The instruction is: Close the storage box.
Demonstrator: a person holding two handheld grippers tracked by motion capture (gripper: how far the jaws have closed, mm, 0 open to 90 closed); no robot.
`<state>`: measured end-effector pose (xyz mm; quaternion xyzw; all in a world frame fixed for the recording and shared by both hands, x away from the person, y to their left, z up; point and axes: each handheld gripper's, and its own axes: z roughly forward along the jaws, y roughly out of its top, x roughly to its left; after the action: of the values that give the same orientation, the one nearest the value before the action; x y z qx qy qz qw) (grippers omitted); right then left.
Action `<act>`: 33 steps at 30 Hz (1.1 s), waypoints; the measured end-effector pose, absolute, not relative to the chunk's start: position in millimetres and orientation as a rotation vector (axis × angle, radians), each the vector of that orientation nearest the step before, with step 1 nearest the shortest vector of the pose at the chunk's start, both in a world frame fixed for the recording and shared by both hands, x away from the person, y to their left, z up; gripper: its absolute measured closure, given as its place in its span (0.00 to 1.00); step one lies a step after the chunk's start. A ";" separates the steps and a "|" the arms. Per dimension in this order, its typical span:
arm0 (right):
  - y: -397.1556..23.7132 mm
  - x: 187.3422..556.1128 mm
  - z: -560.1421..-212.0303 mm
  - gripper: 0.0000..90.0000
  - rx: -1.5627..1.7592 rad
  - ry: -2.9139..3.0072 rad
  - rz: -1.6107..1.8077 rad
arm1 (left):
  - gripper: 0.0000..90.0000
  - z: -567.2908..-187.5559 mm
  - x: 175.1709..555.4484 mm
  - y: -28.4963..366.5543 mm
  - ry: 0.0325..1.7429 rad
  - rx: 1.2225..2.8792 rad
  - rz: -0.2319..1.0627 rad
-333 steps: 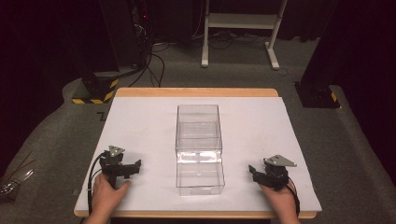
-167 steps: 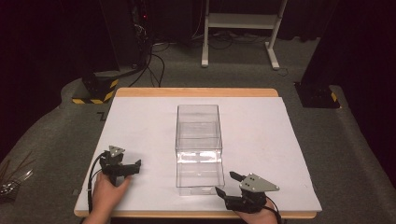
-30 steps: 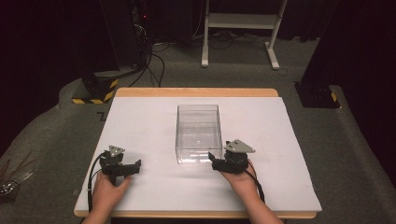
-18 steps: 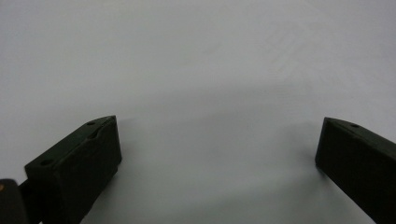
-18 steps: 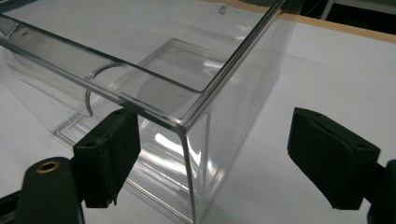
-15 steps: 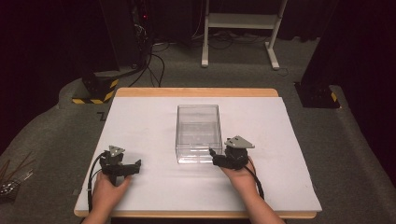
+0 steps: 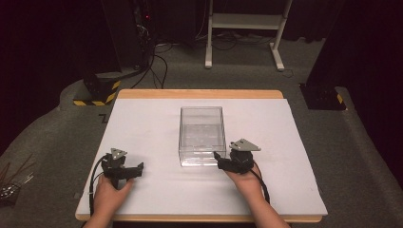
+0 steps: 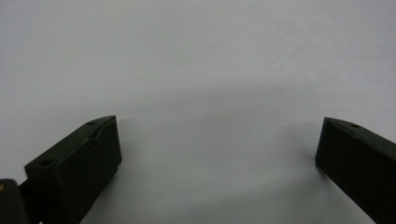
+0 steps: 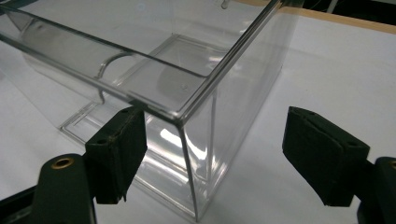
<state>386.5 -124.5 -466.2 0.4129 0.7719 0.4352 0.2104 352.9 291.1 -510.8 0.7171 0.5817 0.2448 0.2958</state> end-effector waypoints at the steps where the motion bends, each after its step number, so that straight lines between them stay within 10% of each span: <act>1: -125.2 385.3 -465.8 0.25 1.146 2.149 1.212 | 0.01 -510.8 352.9 291.1 1.547 1.908 0.651; 33: -229.1 347.8 -484.5 0.28 1.278 2.072 1.077 | 0.01 -510.8 352.6 291.0 1.547 1.909 0.651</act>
<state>347.8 -229.1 -484.5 0.4665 0.7561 0.3928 0.2374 352.6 291.0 -510.8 0.7174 0.5816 0.2447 0.2953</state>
